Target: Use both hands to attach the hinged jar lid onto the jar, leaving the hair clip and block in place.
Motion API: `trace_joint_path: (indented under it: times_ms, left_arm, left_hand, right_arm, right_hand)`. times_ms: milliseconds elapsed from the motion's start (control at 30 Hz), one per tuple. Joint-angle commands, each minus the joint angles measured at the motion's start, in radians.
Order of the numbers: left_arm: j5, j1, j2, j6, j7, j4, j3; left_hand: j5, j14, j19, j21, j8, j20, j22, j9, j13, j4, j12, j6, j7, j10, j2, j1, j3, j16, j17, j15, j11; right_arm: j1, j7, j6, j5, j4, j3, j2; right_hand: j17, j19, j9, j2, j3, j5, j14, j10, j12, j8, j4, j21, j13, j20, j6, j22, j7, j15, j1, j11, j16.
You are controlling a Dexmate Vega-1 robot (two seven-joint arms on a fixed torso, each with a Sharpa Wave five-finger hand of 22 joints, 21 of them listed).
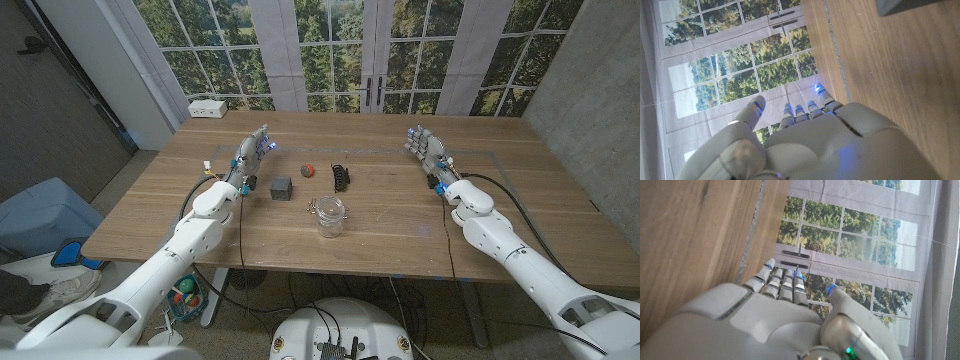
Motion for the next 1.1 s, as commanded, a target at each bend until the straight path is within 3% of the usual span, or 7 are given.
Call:
trace_joint_path:
  times_ms: [33,267,700,1100]
  left_arm:
    - [0.011,0.013,0.029,0.017,0.012,-0.035,-0.007]
    - [0.021,0.008,0.03,0.012,0.006,-0.025,-0.001]
    - [0.038,-0.007,0.034,-0.003,-0.01,-0.004,0.007]
    - [0.034,-0.017,0.033,-0.006,-0.031,0.007,0.01]
  left_hand:
    - [0.007,-0.011,-0.005,0.003,0.005,-0.066,0.005,0.005,0.001,0.006,0.005,-0.001,-0.01,0.0,0.057,0.013,0.01,0.008,0.003,-0.077,-0.018]
    - [-0.002,-0.016,-0.004,-0.006,0.007,-0.079,0.004,0.005,0.001,0.027,0.006,0.001,-0.022,-0.002,0.022,-0.017,-0.022,0.013,0.012,-0.087,-0.024]
    - [0.0,-0.017,-0.001,-0.013,0.007,-0.08,0.004,0.004,0.001,0.023,0.007,0.001,-0.021,-0.003,0.013,-0.023,-0.027,0.011,0.008,-0.086,-0.024]
    - [0.002,-0.018,0.002,-0.018,0.007,-0.081,0.004,0.004,0.001,0.021,0.007,0.0,-0.021,-0.003,0.014,-0.025,-0.028,0.009,0.005,-0.086,-0.023]
  right_arm:
    - [0.022,0.086,0.053,0.029,0.084,-0.007,0.057]
    - [-0.002,-0.011,0.089,-0.052,0.043,-0.019,0.051]
    - [-0.083,-0.211,0.068,-0.226,-0.121,-0.041,-0.011]
    - [-0.144,-0.335,0.039,-0.351,-0.227,-0.05,-0.048]
  right_hand:
    - [0.005,0.013,0.004,0.016,0.001,0.004,0.011,0.006,0.006,0.006,0.005,0.003,0.001,-0.087,0.01,0.001,0.004,-0.049,0.0,0.003,0.007]
    - [-0.009,0.018,0.003,-0.012,-0.006,0.001,0.023,0.014,0.01,0.009,-0.031,-0.008,-0.002,-0.058,0.016,0.001,0.017,-0.026,0.009,0.006,0.006]
    - [-0.028,0.035,0.002,-0.024,-0.007,-0.005,0.038,0.028,0.014,0.013,-0.074,-0.016,-0.006,-0.045,0.029,0.001,0.019,-0.019,0.026,0.013,0.006]
    - [-0.034,0.047,0.002,-0.033,-0.03,-0.011,0.046,0.035,0.015,0.014,-0.073,-0.025,-0.007,-0.034,0.039,0.002,0.024,-0.015,-0.002,0.021,0.008]
